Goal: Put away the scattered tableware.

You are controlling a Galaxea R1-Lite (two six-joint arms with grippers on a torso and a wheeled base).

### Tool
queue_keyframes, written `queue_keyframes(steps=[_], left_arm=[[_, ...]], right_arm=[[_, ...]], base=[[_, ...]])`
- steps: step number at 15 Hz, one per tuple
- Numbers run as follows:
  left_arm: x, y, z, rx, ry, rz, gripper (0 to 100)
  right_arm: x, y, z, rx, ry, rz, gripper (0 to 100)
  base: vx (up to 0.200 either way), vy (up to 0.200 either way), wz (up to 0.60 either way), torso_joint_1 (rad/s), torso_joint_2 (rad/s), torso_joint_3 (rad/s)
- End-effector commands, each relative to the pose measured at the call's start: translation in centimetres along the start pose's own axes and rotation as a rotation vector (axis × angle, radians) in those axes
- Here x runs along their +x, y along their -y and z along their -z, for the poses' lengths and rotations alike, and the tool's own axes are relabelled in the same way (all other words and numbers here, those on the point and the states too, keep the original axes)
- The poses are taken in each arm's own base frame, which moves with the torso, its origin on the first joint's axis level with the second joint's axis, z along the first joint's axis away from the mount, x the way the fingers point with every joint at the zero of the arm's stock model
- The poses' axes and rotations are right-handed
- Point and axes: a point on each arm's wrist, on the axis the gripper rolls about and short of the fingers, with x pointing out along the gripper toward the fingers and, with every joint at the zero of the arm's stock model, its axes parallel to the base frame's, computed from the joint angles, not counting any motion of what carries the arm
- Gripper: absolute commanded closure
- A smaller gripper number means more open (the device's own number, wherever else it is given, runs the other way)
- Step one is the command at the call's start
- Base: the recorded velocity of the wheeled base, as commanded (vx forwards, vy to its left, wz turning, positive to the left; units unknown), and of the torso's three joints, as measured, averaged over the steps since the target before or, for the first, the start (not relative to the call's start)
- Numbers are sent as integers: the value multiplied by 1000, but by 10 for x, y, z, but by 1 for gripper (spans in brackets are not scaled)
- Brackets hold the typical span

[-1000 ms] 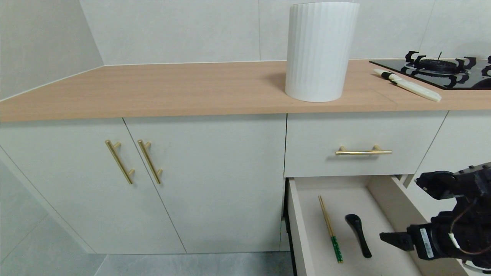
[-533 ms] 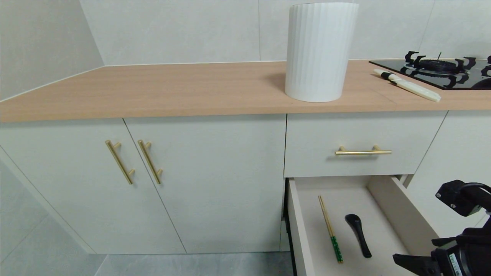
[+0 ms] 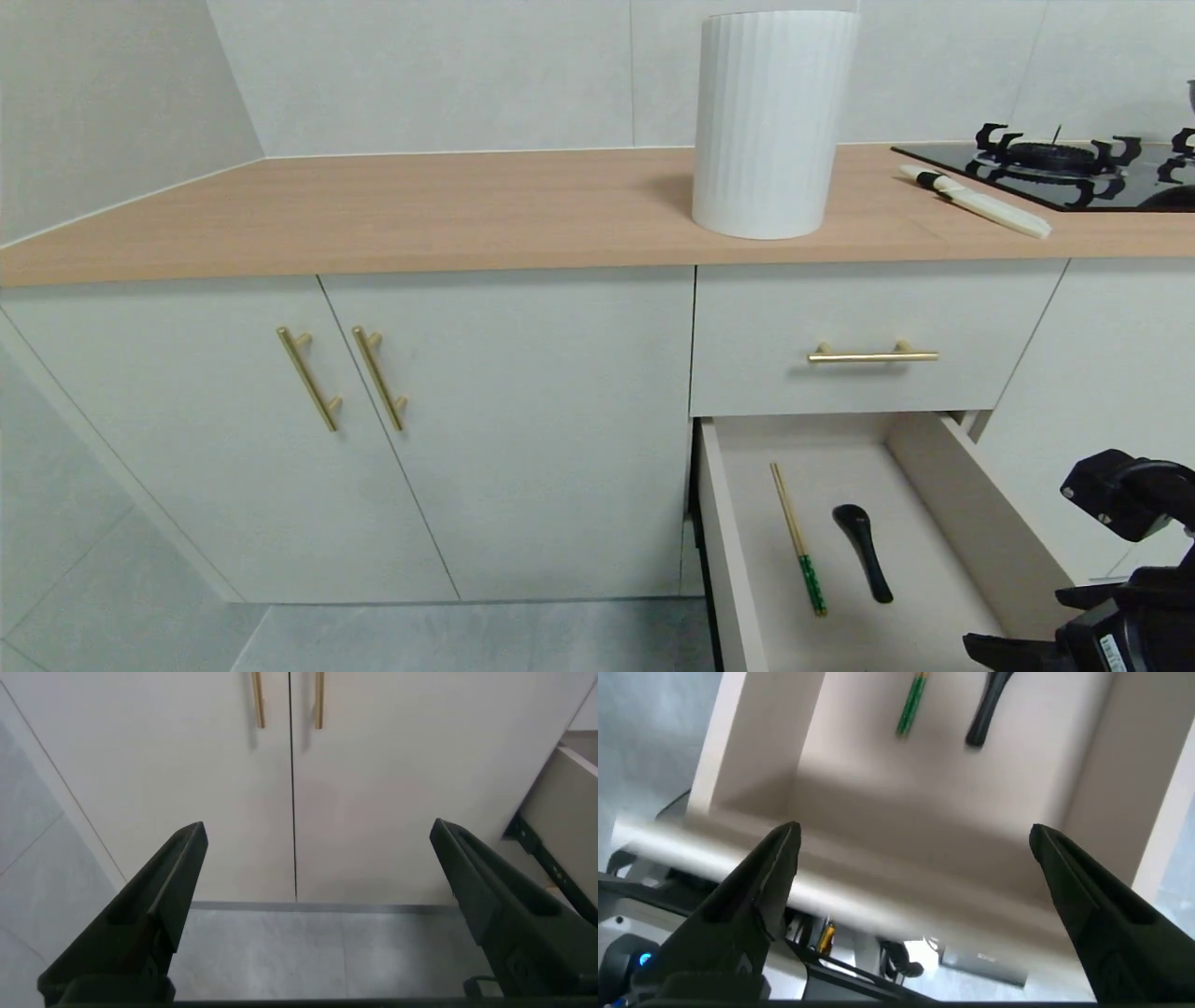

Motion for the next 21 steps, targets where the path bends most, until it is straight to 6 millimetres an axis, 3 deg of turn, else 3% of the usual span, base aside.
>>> queue_keyframes(steps=[1,6,14,21], left_arm=[[0,0,0,-1,0,-1,0],[0,0,0,-1,0,-2,0],[0,0,0,1,0,-1,0],[0,0,0,-1,0,-1,0]], right_arm=[[2,0,2,-7,-15,2,0],[11,-1,13,-74,-99,-19,0],[62,-8,16,-52,-359,-107,0],[88,-10,8,73,-336,3,0]], base=[[-200,0,0,2,2,7],[-120,0,0,3,2,2],[0,0,0,0,0,0],[0,0,0,0,0,0]])
